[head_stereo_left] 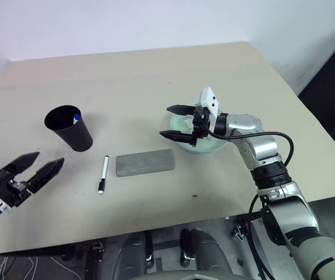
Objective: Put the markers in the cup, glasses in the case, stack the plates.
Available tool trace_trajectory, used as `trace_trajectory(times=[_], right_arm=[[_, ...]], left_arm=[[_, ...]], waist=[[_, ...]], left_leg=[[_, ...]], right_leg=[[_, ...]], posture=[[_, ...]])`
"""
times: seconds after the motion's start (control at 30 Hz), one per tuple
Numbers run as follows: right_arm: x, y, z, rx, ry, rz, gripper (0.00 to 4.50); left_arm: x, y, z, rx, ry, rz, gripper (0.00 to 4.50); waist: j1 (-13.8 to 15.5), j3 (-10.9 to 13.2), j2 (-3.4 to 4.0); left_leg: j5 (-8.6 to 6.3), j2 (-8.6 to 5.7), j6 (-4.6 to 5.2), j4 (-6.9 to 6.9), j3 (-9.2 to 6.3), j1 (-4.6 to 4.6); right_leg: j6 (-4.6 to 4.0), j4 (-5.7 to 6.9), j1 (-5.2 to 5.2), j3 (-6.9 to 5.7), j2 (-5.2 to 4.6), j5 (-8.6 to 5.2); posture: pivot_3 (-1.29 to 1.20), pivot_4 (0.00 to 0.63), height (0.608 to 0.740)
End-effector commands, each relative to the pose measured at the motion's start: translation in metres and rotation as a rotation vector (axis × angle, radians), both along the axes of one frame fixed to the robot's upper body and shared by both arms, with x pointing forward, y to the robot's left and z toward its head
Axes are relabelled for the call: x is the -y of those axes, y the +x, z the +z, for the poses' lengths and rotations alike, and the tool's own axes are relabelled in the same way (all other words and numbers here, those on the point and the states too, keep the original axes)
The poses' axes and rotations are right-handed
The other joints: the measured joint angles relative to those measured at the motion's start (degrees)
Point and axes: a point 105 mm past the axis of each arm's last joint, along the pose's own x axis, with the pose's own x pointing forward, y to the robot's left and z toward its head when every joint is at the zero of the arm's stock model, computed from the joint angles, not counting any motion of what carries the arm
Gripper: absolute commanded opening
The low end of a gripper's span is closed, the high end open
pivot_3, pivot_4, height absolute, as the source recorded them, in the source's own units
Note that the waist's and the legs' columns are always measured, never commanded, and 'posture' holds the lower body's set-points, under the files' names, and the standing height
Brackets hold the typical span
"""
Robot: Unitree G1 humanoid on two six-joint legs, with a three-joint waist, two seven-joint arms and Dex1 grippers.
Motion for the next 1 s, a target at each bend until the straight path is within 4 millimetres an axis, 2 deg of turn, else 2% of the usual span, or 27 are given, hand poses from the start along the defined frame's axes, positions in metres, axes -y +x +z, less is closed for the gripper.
trace_trajectory(times=[0.03,0.2,0.37,0.5,0.67,0.77,1.0], right_arm=[[-0.007,-0.001,0.016,0.066,0.014,0.032,4.50],[-0.008,0.000,0.016,0.073,0.010,0.033,4.50],[-0.001,0.000,0.016,0.076,0.007,0.007,4.50],[0.003,0.000,0.015,0.077,0.006,-0.013,4.50],[0.008,-0.001,0.014,0.078,0.000,-0.040,4.50],[0.010,-0.002,0.013,0.076,0.000,-0.049,4.50],[0.012,-0.002,0.012,0.078,-0.002,-0.065,4.50]], left_arm=[[0.012,-0.003,0.002,0.000,-0.004,0.007,4.41],[0.024,0.004,-0.022,-0.091,0.030,0.017,4.41],[0.034,0.024,-0.050,-0.181,0.092,0.022,4.41],[0.040,0.038,-0.063,-0.246,0.136,0.026,4.41],[0.054,0.043,-0.073,-0.339,0.143,-0.007,4.41],[0.055,0.045,-0.078,-0.402,0.164,0.012,4.41],[0.035,0.050,-0.080,-0.515,0.237,0.149,4.41]], waist=[[0.1,0.0,0.01],[0.0,0.0,0.01],[0.1,0.0,0.05],[0.1,0.0,0.03],[0.0,0.0,0.03],[0.1,0.0,0.04],[0.0,0.0,0.03]], left_leg=[[0.00,0.00,0.00,0.00,0.00,0.00],[-0.01,-0.01,-0.01,-0.03,0.00,-0.01],[-0.01,-0.02,-0.01,-0.17,0.00,-0.04],[0.00,-0.02,-0.01,-0.18,0.01,-0.08],[0.00,-0.02,0.00,-0.18,0.03,-0.09],[0.01,-0.02,0.00,-0.17,0.03,-0.05],[0.04,-0.03,-0.05,-0.04,0.01,0.08]], right_leg=[[-0.01,-0.02,0.01,0.00,-0.01,0.00],[-0.09,-0.15,0.01,0.00,-0.01,0.03],[-0.24,-0.27,0.01,-0.01,0.01,0.12],[-0.24,-0.29,0.01,0.00,0.03,0.18],[-0.08,-0.28,0.01,0.00,0.04,0.27],[-0.06,-0.23,0.03,0.00,0.04,0.28],[0.12,0.04,0.09,0.01,0.05,0.18]], posture=[[0.00,0.150,0.740],[0.00,0.150,0.740],[0.00,0.150,0.740],[0.00,0.150,0.740],[0.00,0.150,0.740],[0.00,0.150,0.740],[0.00,0.150,0.740]])
